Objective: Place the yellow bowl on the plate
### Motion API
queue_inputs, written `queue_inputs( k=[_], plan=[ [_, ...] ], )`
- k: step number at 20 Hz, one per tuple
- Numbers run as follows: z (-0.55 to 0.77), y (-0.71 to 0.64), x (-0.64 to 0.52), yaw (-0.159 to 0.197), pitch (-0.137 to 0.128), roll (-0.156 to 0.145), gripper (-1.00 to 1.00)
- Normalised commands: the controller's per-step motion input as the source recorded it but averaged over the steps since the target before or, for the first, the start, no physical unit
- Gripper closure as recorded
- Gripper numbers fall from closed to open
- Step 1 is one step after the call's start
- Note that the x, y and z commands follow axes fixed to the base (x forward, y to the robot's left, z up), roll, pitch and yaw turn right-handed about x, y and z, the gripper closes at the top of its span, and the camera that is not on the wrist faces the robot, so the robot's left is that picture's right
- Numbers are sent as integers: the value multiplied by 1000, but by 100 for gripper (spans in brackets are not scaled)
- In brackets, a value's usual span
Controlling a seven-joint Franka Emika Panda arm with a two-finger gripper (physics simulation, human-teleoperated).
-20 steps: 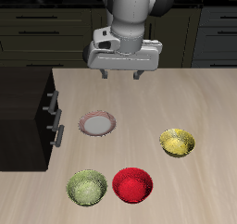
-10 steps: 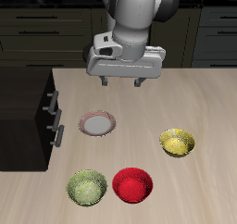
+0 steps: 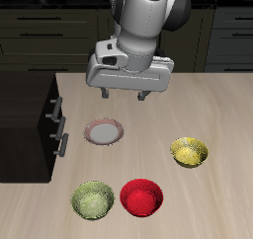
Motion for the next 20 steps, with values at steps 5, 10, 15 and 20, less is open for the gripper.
queue_inputs(
  k=[5, 10, 15, 20],
  plan=[
    [-164, -196, 297, 36, 11, -56, -100],
    [-168, 103, 211, -7, 33, 6, -100],
    [13, 450, 37, -17, 0, 16, -100],
    [29, 489, 89, 5, -11, 69, -100]
  ],
)
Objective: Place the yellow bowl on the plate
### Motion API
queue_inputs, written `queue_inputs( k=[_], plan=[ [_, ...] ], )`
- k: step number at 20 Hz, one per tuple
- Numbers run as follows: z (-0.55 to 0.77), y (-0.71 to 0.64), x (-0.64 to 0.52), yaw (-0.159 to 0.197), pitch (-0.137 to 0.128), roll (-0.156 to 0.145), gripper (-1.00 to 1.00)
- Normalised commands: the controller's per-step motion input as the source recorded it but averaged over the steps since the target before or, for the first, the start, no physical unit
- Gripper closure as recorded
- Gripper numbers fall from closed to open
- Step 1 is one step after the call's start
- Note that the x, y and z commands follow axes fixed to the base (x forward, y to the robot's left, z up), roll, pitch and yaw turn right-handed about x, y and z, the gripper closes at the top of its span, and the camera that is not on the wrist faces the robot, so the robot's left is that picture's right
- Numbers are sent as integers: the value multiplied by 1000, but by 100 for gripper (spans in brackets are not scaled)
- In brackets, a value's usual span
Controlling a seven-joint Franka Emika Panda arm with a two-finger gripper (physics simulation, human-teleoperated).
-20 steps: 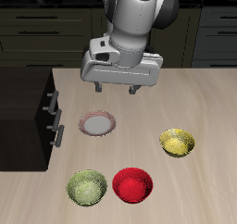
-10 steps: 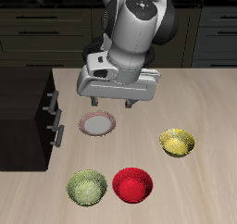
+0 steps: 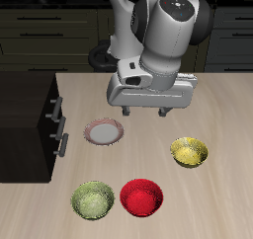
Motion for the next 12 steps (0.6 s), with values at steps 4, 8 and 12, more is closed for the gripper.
queue_inputs(
  k=[4, 8, 12],
  plan=[
    [-139, 389, 88, 4, 25, 11, -100],
    [-126, 251, 82, -2, 29, 12, -100],
    [-117, 308, 65, -19, 23, 16, -100]
  ],
)
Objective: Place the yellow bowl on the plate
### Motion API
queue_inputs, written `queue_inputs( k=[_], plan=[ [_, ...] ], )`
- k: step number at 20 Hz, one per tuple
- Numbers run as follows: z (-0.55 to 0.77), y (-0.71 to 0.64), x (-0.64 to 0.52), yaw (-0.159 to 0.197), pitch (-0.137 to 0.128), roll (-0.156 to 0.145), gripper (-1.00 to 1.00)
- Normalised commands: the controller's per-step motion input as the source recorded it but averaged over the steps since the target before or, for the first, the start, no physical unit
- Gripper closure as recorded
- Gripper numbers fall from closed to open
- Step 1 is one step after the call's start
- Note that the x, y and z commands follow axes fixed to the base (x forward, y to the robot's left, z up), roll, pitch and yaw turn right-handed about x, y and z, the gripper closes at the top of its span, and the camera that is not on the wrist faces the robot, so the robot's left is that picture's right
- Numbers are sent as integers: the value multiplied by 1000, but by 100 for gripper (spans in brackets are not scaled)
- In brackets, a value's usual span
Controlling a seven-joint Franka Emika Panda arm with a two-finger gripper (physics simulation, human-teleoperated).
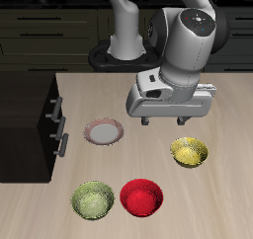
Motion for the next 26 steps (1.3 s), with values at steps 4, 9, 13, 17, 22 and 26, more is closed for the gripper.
queue_inputs(
  k=[4, 9, 13, 17, 22, 26],
  plan=[
    [-109, 181, 11, -8, 27, 12, -100],
    [-300, 367, -86, -4, 39, 11, -100],
    [-156, 52, -56, 5, 20, -22, -100],
    [-262, 82, -54, 11, 29, -28, -100],
    [-171, 13, -40, 1, 16, -19, -100],
    [-174, 59, -55, 17, 9, -18, -100]
  ],
)
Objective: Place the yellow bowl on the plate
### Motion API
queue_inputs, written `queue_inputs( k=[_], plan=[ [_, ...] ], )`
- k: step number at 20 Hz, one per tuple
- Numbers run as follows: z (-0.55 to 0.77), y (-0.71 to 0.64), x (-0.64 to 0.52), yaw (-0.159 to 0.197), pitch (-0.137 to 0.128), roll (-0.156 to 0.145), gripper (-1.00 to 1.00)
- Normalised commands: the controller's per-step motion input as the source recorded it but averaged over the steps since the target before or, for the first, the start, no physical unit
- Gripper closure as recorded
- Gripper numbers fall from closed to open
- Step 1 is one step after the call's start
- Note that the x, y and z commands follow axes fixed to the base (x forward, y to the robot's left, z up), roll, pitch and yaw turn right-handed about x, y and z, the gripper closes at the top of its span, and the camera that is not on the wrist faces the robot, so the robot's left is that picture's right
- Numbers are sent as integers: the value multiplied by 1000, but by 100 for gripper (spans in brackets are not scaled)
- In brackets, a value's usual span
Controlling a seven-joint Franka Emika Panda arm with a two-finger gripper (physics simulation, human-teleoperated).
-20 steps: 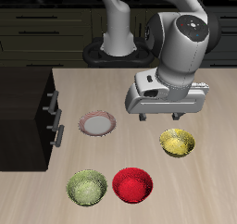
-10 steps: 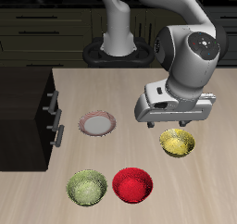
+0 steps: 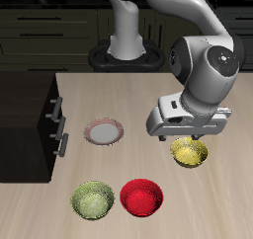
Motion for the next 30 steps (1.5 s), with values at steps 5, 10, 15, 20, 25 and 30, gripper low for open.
queue_inputs(
  k=[5, 10, 15, 20, 25, 30],
  plan=[
    [-280, 50, -62, -24, 61, -13, -100],
    [-287, 68, -125, -16, 51, 11, -100],
    [-240, 17, -130, -19, 29, 2, -100],
    [-212, -62, -100, -16, 3, 4, -100],
    [-194, -88, -33, -29, 34, 12, -100],
    [-340, -33, -55, -26, 63, 11, -100]
  ],
)
